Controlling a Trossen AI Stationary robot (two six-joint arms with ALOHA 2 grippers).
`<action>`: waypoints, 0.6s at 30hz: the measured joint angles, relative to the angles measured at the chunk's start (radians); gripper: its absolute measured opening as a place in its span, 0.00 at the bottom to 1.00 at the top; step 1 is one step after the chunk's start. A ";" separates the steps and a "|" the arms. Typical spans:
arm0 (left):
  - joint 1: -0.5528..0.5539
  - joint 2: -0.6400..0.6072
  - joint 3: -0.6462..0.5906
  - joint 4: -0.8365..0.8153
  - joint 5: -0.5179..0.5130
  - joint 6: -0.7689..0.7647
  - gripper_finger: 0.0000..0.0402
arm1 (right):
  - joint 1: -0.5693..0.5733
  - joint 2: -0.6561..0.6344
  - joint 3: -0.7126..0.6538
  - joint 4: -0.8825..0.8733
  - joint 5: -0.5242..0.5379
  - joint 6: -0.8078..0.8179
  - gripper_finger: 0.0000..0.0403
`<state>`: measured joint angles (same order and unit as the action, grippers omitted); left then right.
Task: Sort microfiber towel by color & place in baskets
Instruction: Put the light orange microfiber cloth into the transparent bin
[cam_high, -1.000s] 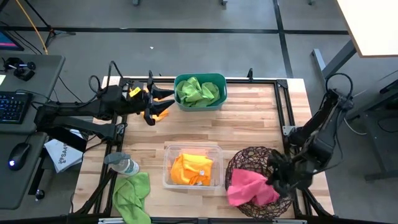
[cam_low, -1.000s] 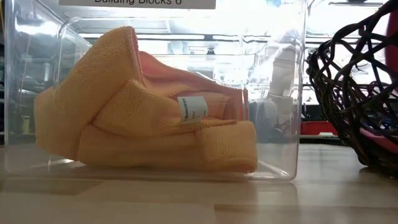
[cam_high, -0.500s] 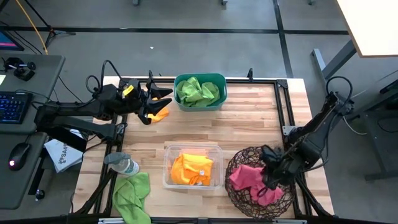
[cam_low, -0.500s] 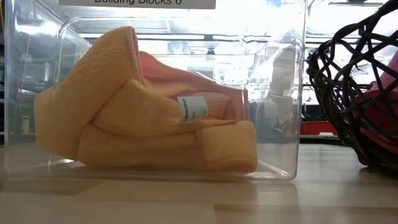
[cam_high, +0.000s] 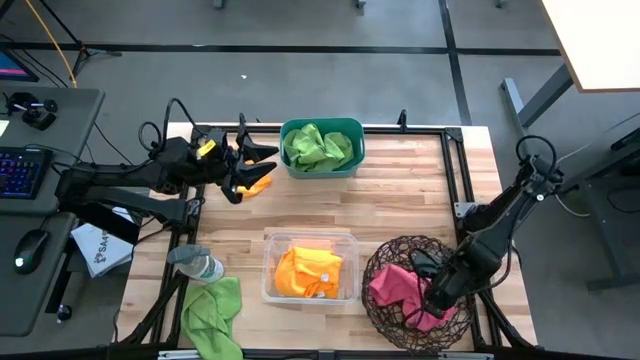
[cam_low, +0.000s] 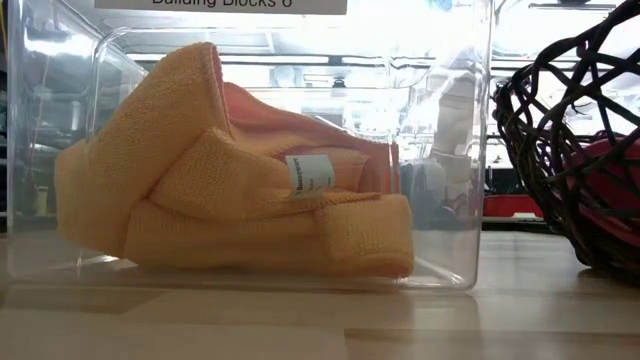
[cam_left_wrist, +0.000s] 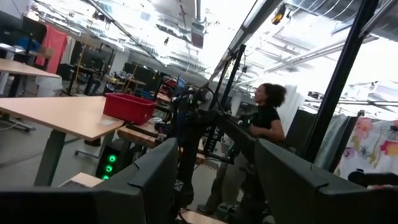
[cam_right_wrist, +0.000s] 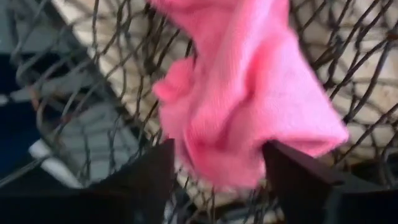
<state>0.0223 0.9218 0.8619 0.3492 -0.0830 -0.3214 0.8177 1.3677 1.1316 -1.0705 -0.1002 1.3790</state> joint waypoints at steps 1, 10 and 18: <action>0.000 0.000 0.000 -0.006 0.000 0.000 0.50 | 0.000 -0.007 0.003 -0.001 -0.019 -0.001 0.64; 0.019 0.048 0.075 -0.250 -0.060 -0.151 0.50 | 0.000 -0.149 0.125 -0.026 0.283 0.043 0.87; 0.192 0.337 0.461 -1.479 -0.276 -0.113 0.50 | -0.104 -0.236 0.165 -0.154 0.569 0.057 0.88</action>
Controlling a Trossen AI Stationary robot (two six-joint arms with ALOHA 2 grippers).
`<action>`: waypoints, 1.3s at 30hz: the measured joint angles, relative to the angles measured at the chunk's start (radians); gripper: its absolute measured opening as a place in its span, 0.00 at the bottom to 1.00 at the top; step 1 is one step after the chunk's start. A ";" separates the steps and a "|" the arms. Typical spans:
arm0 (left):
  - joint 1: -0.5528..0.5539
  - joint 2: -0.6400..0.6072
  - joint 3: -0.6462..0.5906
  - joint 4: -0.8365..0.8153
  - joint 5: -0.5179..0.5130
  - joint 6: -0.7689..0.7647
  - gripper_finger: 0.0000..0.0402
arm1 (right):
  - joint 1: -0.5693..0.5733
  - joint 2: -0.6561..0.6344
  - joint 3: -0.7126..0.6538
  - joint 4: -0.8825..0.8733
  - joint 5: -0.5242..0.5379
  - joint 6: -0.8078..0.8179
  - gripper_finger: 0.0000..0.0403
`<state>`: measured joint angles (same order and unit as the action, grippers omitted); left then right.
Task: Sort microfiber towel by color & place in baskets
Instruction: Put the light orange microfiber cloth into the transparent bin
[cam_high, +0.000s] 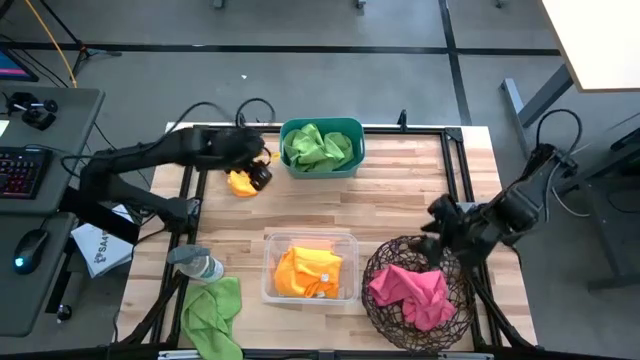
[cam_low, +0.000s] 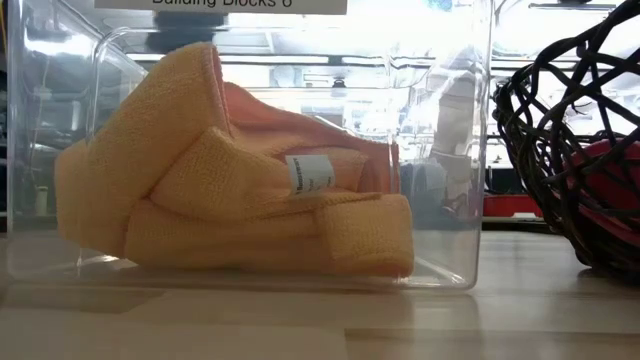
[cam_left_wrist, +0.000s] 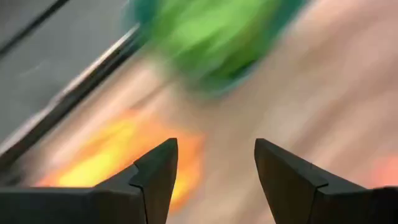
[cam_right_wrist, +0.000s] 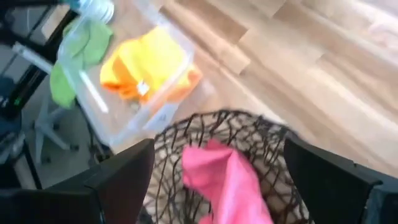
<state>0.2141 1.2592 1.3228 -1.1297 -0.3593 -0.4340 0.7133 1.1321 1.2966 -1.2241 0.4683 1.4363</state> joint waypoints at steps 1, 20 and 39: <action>0.025 0.024 -0.006 -0.080 -0.037 -0.012 0.50 | -0.018 -0.004 -0.002 -0.003 -0.001 -0.014 0.88; 0.394 -0.023 -0.629 0.384 0.082 -0.305 0.50 | -0.105 0.009 -0.004 0.009 -0.053 -0.091 0.88; 0.459 0.217 -0.706 0.626 0.107 -0.188 0.20 | -0.104 0.054 -0.004 0.050 -0.079 -0.022 0.88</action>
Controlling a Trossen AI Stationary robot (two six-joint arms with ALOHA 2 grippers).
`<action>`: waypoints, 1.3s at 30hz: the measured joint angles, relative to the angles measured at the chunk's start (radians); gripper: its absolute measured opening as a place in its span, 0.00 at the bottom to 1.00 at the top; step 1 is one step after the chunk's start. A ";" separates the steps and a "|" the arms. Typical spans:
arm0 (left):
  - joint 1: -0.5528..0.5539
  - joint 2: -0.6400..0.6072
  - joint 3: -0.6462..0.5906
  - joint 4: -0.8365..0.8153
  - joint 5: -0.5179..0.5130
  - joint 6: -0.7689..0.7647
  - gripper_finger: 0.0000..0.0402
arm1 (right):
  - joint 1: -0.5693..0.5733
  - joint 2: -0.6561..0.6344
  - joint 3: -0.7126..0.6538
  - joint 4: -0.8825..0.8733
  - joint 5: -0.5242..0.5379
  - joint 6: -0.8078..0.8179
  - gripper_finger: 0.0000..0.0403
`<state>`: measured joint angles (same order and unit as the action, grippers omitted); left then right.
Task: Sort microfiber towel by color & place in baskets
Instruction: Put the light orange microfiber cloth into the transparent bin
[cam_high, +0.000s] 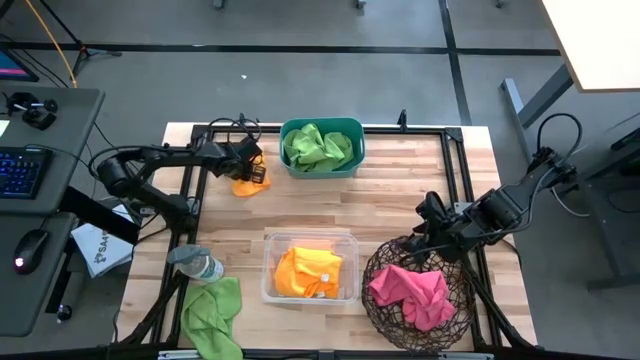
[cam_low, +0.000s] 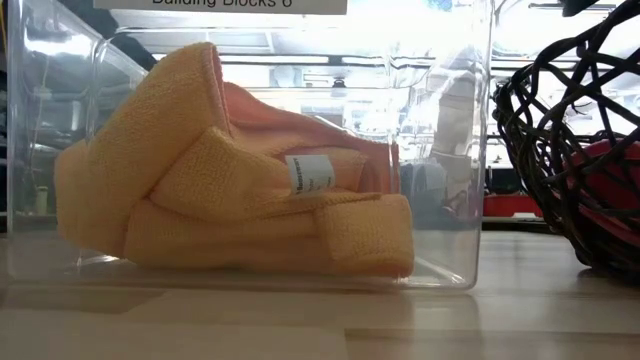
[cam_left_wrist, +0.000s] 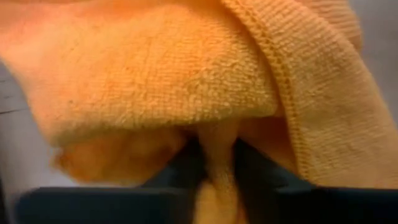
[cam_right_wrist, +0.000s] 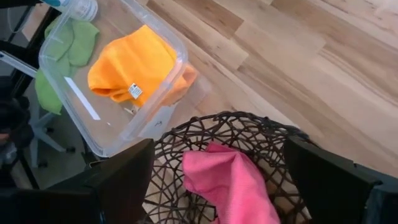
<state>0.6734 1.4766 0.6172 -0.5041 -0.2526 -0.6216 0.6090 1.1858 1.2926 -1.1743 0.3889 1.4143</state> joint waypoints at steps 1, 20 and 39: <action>-0.008 -0.005 -0.001 0.002 0.006 0.008 0.11 | 0.000 0.000 0.000 0.006 0.000 0.000 0.88; -0.464 -0.690 0.313 0.030 -0.127 0.111 0.00 | -0.006 0.000 0.000 0.096 0.145 -0.136 0.88; -1.218 -0.095 0.513 0.176 0.003 0.154 0.00 | -0.053 -0.002 0.000 0.095 0.114 -0.298 0.88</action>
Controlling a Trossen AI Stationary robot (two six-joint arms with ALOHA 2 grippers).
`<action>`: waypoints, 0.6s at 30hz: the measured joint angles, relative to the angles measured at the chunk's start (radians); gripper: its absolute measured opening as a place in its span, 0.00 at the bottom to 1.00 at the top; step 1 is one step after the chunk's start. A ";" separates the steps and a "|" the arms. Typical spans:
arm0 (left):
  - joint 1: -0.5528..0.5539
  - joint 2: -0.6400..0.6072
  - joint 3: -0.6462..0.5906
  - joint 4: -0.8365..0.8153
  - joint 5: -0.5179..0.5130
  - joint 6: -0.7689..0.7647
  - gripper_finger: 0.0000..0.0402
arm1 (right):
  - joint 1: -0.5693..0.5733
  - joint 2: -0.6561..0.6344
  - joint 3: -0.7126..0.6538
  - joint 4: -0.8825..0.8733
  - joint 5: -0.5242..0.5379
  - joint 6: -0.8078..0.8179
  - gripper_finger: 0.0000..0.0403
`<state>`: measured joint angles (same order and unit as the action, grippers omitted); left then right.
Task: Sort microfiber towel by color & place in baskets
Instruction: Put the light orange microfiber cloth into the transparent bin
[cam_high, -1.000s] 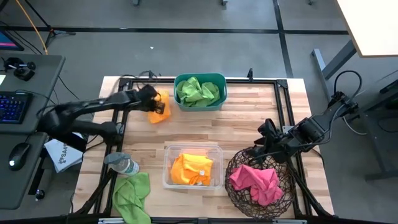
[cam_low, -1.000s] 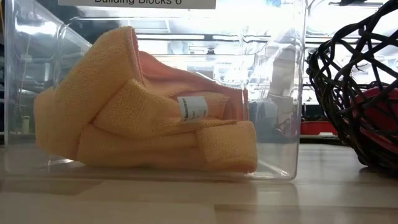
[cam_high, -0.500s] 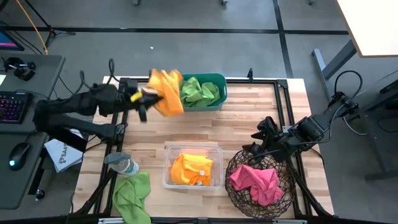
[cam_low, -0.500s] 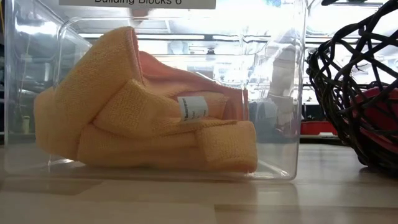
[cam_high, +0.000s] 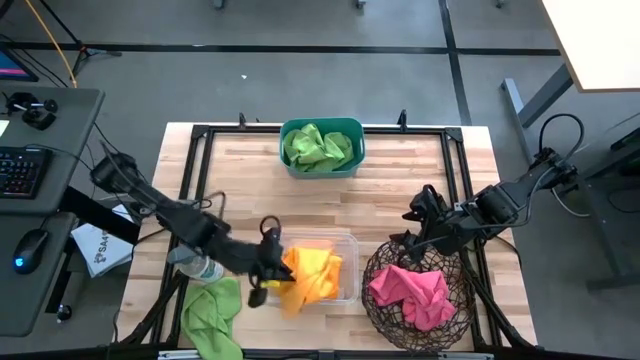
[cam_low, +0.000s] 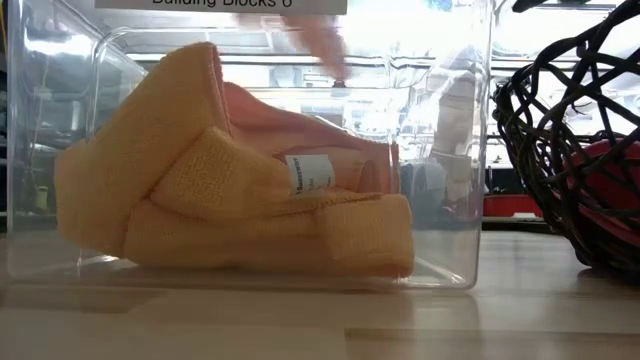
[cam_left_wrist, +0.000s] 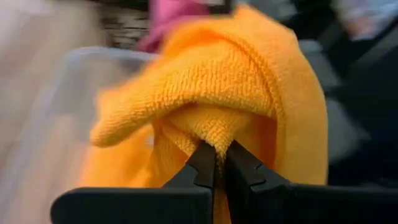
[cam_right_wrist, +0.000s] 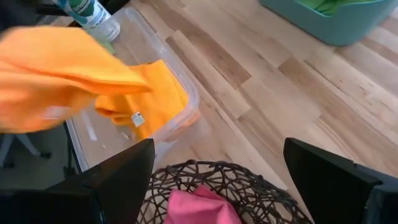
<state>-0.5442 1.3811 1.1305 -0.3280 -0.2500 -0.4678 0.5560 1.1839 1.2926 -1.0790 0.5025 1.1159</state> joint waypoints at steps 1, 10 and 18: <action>-0.004 0.021 0.000 -0.008 -0.059 -0.001 0.00 | 0.000 0.000 0.000 0.000 -0.001 -0.006 0.88; 0.084 0.154 0.002 -0.015 0.027 0.015 0.00 | 0.000 0.000 0.000 0.000 -0.037 -0.052 0.88; 0.149 0.211 0.002 -0.023 0.293 -0.134 0.12 | 0.000 0.000 0.000 0.000 -0.039 -0.078 0.88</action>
<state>-0.3953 1.5921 1.1324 -0.3505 0.0430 -0.6019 0.5560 1.1839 1.2926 -1.0790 0.4637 1.0382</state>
